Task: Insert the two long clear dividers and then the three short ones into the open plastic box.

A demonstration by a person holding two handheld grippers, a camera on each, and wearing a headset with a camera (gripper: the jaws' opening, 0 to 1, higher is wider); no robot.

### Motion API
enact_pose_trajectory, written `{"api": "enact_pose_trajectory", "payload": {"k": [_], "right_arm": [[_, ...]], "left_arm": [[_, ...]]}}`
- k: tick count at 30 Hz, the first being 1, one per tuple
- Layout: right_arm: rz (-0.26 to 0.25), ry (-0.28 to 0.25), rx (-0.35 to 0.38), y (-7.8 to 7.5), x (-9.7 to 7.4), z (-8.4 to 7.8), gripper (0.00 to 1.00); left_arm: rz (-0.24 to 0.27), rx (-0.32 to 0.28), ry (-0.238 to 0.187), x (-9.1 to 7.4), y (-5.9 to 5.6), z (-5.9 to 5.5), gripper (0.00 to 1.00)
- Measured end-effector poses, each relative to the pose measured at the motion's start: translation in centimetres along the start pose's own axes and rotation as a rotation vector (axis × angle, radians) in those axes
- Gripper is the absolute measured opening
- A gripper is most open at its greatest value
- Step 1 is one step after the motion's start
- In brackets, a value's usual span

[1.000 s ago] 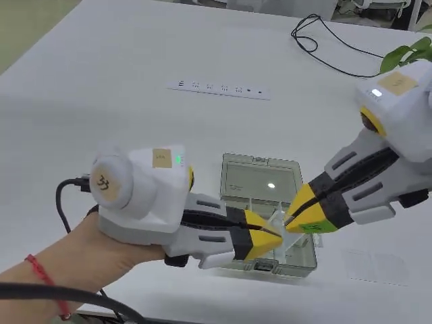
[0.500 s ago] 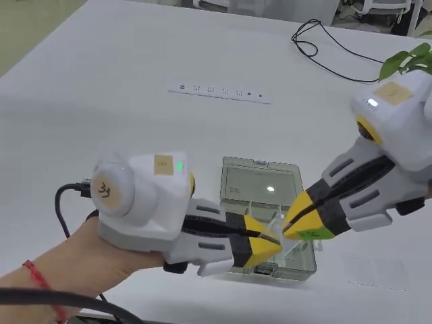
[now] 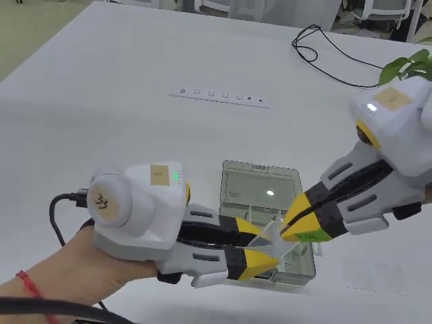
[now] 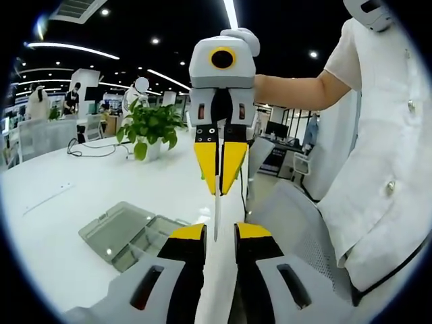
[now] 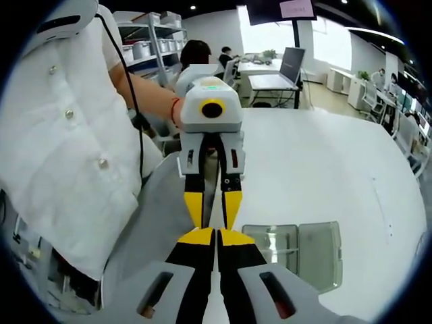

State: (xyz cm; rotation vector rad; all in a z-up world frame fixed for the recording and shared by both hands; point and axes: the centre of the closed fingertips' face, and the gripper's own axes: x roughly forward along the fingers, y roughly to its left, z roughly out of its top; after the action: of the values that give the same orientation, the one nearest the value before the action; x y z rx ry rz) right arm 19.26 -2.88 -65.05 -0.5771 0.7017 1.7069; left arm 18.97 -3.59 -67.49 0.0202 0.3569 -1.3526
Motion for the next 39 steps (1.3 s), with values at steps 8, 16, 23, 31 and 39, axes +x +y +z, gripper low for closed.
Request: {"api": "enact_pose_trajectory", "payload": {"k": [8,16,23,31,39], "right_arm": [[-0.035,-0.005,0.003,-0.9,-0.2,0.1,0.03],[-0.091,-0.002,0.015,-2.6,-0.3,0.0,0.03],[-0.121,-0.008,0.021,-4.1,0.3,0.0,0.03],[-0.159,-0.011,0.035,-6.3,1.2,-0.5,0.03],[-0.183,0.001,0.058,-7.8,3.1,-1.9,0.03]], "left_arm": [[0.052,-0.022,0.016,-1.0,1.2,-0.9,0.28],[0.111,-0.036,0.031,-2.2,2.7,-1.9,0.44],[0.15,-0.019,0.045,-2.8,3.6,-2.6,0.55],[0.183,-0.017,0.05,-3.4,4.5,-3.4,0.72],[0.191,-0.023,0.081,-3.7,5.2,-4.7,0.87]]}}
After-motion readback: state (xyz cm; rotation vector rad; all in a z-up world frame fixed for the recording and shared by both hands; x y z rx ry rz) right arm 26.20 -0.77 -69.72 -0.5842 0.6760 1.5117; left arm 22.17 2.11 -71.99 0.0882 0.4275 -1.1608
